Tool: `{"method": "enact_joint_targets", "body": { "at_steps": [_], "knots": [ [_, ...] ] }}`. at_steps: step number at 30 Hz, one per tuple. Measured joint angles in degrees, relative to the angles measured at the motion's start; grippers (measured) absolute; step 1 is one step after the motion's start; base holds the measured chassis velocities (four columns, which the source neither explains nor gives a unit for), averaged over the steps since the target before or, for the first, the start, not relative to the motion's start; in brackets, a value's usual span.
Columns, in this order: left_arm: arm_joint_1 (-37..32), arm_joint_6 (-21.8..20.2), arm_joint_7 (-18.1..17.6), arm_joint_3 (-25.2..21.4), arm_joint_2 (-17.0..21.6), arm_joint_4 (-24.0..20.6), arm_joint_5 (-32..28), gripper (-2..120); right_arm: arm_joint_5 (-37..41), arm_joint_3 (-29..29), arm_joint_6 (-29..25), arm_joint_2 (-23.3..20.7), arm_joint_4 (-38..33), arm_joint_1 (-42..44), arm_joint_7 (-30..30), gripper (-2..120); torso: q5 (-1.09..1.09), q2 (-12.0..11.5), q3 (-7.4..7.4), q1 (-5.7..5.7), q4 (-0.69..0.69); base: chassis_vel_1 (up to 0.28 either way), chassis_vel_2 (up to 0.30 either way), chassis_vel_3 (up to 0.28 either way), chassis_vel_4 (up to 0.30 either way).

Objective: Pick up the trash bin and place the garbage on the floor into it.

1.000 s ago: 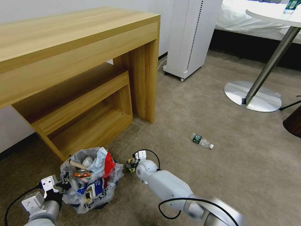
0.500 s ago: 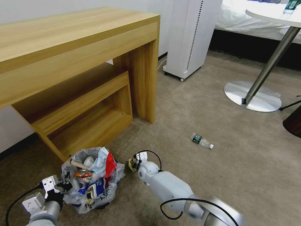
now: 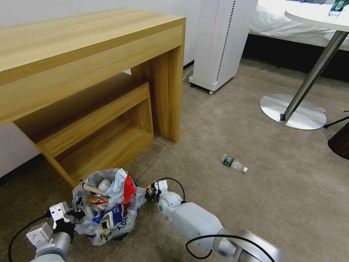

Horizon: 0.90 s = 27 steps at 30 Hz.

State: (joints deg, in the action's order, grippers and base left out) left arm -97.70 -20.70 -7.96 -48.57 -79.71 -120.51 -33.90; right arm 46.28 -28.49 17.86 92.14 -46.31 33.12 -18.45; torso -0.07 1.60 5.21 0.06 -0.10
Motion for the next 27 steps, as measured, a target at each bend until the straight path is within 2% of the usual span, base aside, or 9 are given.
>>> {"method": "enact_joint_targets", "body": {
  "at_steps": [5,10,12,14,15,18,20,21,27],
  "knots": [
    [0.5,0.0,0.0,0.0,0.2,0.7,-0.1,1,1.5,0.4,-0.7,-3.4,-5.5,1.0,0.9,0,0.01,0.0,0.0,0.0,0.02,0.0,0.0,0.0,0.0],
    [0.9,0.0,-0.1,-0.1,0.5,1.6,-0.3,1,6.0,2.5,-2.7,-13.0,-21.0,3.4,3.0,0,-0.01,0.0,0.0,0.0,-0.02,0.0,0.0,0.0,0.0],
    [1.0,0.0,-0.1,-0.2,0.6,1.8,-0.3,1,6.5,2.9,-3.5,-14.3,-23.7,3.7,3.5,0,0.02,0.0,0.0,0.0,-0.01,0.0,0.0,0.0,0.0],
    [1.1,0.0,-0.2,-0.2,0.8,2.1,-0.4,1,7.3,4.2,-7.8,-19.9,-33.0,4.9,7.3,0,0.04,0.0,0.0,0.0,0.02,0.0,0.0,0.0,0.0],
    [1.1,0.0,-0.2,-0.2,0.8,2.1,-0.4,1,7.3,4.2,-7.8,-19.9,-33.0,4.9,7.3,0,0.04,0.0,0.0,0.0,0.02,0.0,0.0,0.0,0.0],
    [1.2,0.0,-0.2,-0.2,0.8,2.3,-0.4,1,8.9,5.9,-13.7,-30.9,-46.1,5.7,14.8,0,0.0,0.0,0.0,0.0,-0.02,0.0,0.0,0.0,0.0],
    [1.2,0.0,-0.2,-0.2,0.8,2.3,-0.4,1,9.2,6.0,-13.9,-31.7,-47.4,5.7,15.1,0,0.0,0.0,0.01,0.0,-0.03,0.0,0.0,0.0,0.0],
    [1.4,-0.1,-0.2,-0.2,0.7,2.3,-0.4,1,11.3,6.1,-14.3,-35.5,-55.0,5.4,16.3,0,0.0,0.0,-0.01,0.0,-0.04,0.0,0.0,0.0,0.0],
    [1.6,-0.1,-0.3,-0.1,0.4,2.3,-0.3,1,14.4,4.5,-13.3,-37.8,-63.8,3.6,16.3,0,0.01,0.0,-0.01,0.0,0.02,0.0,0.0,0.0,0.0]
  ]
}}
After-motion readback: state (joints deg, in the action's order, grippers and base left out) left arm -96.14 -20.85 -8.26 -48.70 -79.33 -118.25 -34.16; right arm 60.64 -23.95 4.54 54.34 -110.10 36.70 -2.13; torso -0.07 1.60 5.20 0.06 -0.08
